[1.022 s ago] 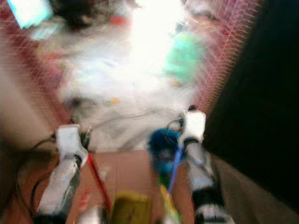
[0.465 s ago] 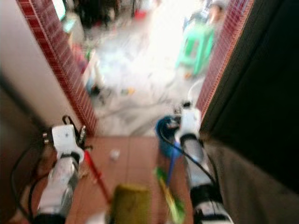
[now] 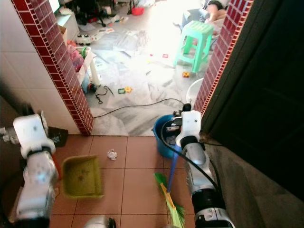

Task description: Sweep floor

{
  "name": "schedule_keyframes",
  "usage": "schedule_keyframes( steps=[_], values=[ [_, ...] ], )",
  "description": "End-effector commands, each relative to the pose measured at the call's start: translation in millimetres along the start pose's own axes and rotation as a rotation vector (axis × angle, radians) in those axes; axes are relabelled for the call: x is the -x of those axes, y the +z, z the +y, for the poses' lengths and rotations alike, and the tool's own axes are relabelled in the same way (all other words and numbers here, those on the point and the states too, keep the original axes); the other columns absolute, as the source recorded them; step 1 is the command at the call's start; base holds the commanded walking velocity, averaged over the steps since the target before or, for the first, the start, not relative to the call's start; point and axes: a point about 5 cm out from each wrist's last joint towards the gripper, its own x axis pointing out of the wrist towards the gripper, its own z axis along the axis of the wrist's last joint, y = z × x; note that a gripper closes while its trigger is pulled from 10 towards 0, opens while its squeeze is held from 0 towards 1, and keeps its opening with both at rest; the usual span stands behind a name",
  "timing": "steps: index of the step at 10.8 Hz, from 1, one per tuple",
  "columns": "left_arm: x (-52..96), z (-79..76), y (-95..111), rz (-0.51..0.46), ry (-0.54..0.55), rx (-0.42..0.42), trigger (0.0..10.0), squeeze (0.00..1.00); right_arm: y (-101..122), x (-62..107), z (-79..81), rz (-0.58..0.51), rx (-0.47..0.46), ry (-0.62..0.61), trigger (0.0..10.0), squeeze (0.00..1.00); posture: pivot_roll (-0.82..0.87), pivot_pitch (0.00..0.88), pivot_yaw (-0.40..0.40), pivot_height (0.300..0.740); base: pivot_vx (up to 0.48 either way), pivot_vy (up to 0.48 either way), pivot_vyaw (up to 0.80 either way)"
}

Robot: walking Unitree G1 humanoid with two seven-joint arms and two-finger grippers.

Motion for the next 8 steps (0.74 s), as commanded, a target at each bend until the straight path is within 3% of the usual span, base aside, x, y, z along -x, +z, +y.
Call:
schedule_keyframes(
  steps=[1,2,5,7,8],
  values=[
    [3.1,-1.4,-3,0.059,-0.01,0.045,10.0,0.0,3,0.1,1.6,-0.012,-0.021,0.007,10.0,0.0,0.0,0.0,-0.002,0.74,0.0,0.0,0.0],
    [7.8,-4.0,-5,0.106,-0.055,0.037,10.0,0.0,-2,2.3,-2.7,0.013,-0.011,-0.003,10.0,0.0,0.0,0.0,0.001,0.74,0.0,0.0,0.0],
    [5.6,-8.3,2,0.127,-0.084,0.072,10.0,0.0,-3,2.3,-4.0,0.022,-0.004,-0.007,10.0,0.0,0.0,0.0,0.007,0.74,0.0,0.0,0.0],
    [9.1,-11.9,1,0.251,-0.122,0.113,10.0,0.0,-6,3.3,-6.7,0.041,0.01,-0.014,10.0,0.0,0.0,0.0,0.008,0.74,0.0,0.0,0.0],
    [14.0,-16.9,-3,0.362,-0.135,0.165,10.0,0.0,-8,3.5,-6.6,0.05,0.01,-0.015,10.0,0.0,0.0,0.0,0.008,0.74,0.0,0.0,0.0]
  ],
)
